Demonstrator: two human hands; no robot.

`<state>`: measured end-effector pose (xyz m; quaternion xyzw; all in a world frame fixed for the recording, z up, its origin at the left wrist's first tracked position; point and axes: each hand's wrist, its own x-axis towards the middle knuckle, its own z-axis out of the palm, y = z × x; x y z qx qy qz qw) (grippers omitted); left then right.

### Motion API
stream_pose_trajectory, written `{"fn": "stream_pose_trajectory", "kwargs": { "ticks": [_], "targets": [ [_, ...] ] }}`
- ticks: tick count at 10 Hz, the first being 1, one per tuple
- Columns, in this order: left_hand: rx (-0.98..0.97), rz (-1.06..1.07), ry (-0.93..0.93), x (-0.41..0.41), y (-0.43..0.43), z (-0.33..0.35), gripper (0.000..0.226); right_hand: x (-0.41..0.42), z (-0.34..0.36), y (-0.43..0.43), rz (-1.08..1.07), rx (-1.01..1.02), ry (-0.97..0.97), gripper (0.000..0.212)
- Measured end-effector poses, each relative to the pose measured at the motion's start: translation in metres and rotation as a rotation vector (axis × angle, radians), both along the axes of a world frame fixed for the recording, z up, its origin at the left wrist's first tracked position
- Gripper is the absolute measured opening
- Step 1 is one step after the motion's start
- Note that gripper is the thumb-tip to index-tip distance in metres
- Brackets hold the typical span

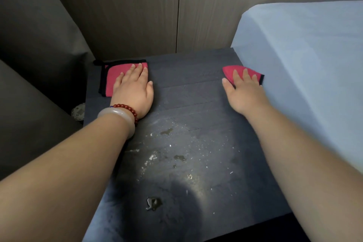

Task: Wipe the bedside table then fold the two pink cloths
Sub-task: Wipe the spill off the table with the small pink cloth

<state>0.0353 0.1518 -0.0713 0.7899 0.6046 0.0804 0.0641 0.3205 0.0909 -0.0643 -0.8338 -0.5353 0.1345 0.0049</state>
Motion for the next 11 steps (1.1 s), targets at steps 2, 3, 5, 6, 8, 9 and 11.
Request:
{"fn": "stream_pose_trajectory", "kwargs": {
  "ticks": [2, 3, 5, 6, 8, 9, 11],
  "targets": [
    [-0.008, -0.001, -0.016, 0.001, 0.000, 0.000, 0.054, -0.052, 0.000, -0.104, 0.047, 0.107, -0.069, 0.076],
    [0.063, 0.040, -0.056, -0.001, -0.006, 0.001, 0.049, -0.056, 0.001, -0.108, 0.039, 0.068, -0.086, 0.077],
    [-0.057, 0.054, -0.093, -0.006, -0.025, 0.016, 0.050, -0.020, 0.000, -0.037, 0.022, 0.002, -0.031, 0.073],
    [-0.001, 0.007, -0.133, -0.019, -0.045, 0.026, 0.047, -0.025, 0.000, -0.053, 0.038, 0.009, -0.020, 0.072],
    [-0.052, 0.120, -0.157, -0.040, -0.109, 0.027, 0.048, -0.064, 0.005, -0.150, 0.071, 0.063, -0.019, 0.074],
    [-0.077, 0.131, -0.148, -0.039, -0.141, 0.023, 0.049, -0.059, 0.003, -0.151, 0.090, 0.050, -0.031, 0.073],
    [-0.059, 0.143, -0.106, -0.048, -0.180, 0.015, 0.049, -0.046, 0.008, -0.117, 0.005, -0.030, 0.024, 0.070]
  ]
}}
